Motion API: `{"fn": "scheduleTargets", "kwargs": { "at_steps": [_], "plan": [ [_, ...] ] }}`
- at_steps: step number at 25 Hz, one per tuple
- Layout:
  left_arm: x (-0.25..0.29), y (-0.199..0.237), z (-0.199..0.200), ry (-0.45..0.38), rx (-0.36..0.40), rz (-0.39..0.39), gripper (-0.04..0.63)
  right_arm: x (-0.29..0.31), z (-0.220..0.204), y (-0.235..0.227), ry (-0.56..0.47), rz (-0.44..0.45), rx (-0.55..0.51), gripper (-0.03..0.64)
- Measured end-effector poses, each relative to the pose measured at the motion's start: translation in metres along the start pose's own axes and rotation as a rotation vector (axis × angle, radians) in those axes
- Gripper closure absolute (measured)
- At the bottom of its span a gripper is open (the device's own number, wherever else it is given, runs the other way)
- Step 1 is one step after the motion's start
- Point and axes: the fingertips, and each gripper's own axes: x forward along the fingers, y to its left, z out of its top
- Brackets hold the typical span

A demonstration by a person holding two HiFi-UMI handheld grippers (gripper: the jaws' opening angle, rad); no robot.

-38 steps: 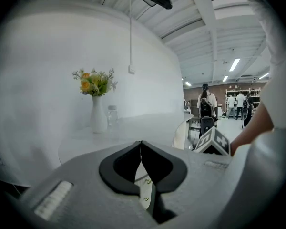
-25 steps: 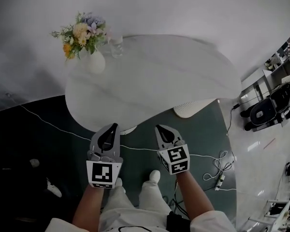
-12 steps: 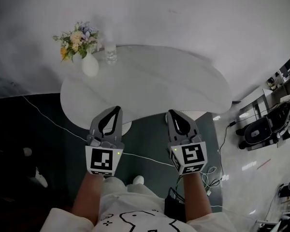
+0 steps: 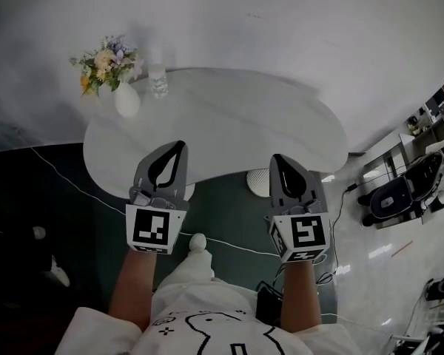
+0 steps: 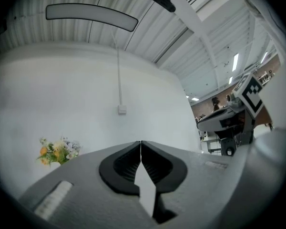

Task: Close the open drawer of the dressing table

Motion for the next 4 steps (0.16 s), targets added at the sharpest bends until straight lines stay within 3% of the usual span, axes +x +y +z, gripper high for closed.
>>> {"fn": "scheduleTargets", "kwargs": {
  "at_steps": [4],
  "plan": [
    [0.020, 0.000, 0.005, -0.020, 0.023, -0.011, 0.578, 0.011, 0.004, -0.016, -0.007, -0.008, -0.015, 0.620]
  ]
}}
